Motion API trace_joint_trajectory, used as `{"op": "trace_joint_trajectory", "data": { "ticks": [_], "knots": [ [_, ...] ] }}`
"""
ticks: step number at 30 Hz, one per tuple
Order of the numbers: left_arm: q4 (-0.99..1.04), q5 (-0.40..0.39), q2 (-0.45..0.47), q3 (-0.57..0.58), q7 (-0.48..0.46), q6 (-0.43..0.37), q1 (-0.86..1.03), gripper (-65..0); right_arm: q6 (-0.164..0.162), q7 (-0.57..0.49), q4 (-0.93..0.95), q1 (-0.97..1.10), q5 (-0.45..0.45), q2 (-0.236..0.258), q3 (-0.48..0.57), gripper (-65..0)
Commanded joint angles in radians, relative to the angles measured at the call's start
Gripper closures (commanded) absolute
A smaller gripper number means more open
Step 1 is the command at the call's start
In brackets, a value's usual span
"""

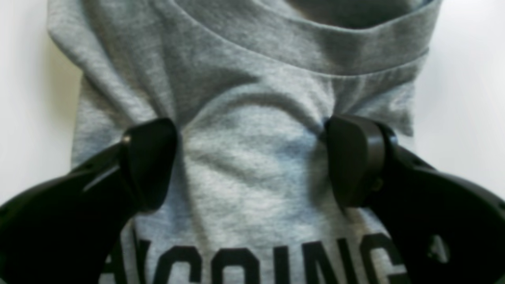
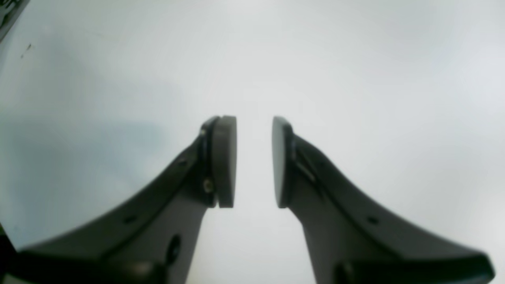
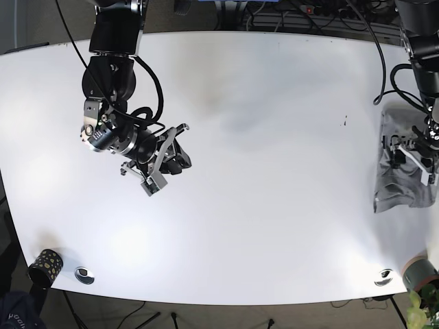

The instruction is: Fold the T-shirt properly

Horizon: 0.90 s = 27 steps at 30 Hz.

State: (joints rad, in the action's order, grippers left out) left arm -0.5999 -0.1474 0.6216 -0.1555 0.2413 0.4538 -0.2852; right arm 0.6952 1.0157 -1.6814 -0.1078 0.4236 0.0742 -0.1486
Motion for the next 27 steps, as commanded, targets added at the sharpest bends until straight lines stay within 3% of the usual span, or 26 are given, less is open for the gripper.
{"op": "trace_joint_trajectory", "data": {
  "ticks": [1, 9, 14, 19, 22, 27],
  "knots": [
    [0.05, 0.153, 0.047, 0.007, 0.148, -0.046, 0.033, -55.4, 0.003, -0.025, -0.032, -0.013, 0.027, -0.004, 0.002, -14.4],
    [0.045, 0.141, 0.152, 0.004, 0.137, -0.022, 0.085, -55.4, 0.003, -0.031, -0.035, 0.01, 0.027, -0.009, 0.001, -14.4],
    [0.001, 0.018, 0.202, 0.004, 0.137, 0.073, 0.096, -51.7, 0.003, -0.071, -0.029, 0.024, 0.027, -0.011, 0.002, -14.4],
    [-0.122, -0.131, 0.214, 0.004, 0.137, 0.082, 0.145, -50.1, 0.003, -0.136, -0.026, 0.05, 0.024, -0.003, 0.002, -14.4],
    [-0.22, -0.199, 0.209, 0.003, 0.137, 0.082, 0.166, -50.0, 0.003, -0.139, -0.032, 0.052, -0.033, 0.002, 0.001, -14.4],
    [-0.4, -0.291, 0.186, 0.003, 0.137, 0.079, 0.202, -49.9, 0.003, -0.209, -0.056, 0.056, -0.234, -0.001, 0.001, -14.4]
  ]
}}
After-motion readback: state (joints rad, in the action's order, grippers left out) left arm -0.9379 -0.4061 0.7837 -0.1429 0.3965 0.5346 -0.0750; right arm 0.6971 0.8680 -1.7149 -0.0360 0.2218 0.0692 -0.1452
